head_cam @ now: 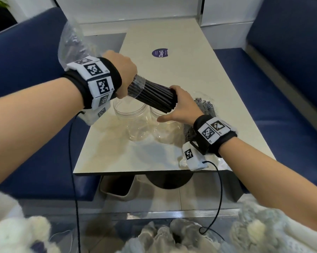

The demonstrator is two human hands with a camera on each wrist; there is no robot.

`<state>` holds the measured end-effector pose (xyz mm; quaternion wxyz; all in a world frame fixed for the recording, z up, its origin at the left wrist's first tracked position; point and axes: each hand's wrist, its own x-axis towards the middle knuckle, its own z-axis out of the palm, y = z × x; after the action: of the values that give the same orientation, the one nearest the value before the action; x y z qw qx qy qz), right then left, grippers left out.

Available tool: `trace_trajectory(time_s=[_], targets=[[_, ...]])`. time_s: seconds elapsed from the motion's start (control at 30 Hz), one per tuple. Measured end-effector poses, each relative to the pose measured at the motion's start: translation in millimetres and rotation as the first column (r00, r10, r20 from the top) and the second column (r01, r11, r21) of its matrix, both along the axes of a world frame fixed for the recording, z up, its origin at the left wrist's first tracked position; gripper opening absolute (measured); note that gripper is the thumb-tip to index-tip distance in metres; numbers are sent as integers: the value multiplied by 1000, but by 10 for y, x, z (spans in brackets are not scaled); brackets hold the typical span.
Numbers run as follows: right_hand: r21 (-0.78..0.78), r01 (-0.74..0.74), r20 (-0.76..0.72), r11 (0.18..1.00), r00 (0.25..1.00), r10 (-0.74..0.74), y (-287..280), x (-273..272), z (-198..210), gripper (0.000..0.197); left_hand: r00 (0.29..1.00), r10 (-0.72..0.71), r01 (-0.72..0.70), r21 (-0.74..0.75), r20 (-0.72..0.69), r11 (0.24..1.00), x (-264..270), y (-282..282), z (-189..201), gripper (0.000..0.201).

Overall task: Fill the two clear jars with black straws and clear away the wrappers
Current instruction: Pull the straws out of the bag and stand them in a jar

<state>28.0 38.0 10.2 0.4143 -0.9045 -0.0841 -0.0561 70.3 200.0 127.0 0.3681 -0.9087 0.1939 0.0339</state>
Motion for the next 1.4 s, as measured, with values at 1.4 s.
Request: trace_trajectory(time_s=[1.4], targets=[[-50, 58, -7, 997, 998, -59, 47, 103, -89, 90, 906, -147, 269, -273, 397, 924, -167, -142, 19, 49]])
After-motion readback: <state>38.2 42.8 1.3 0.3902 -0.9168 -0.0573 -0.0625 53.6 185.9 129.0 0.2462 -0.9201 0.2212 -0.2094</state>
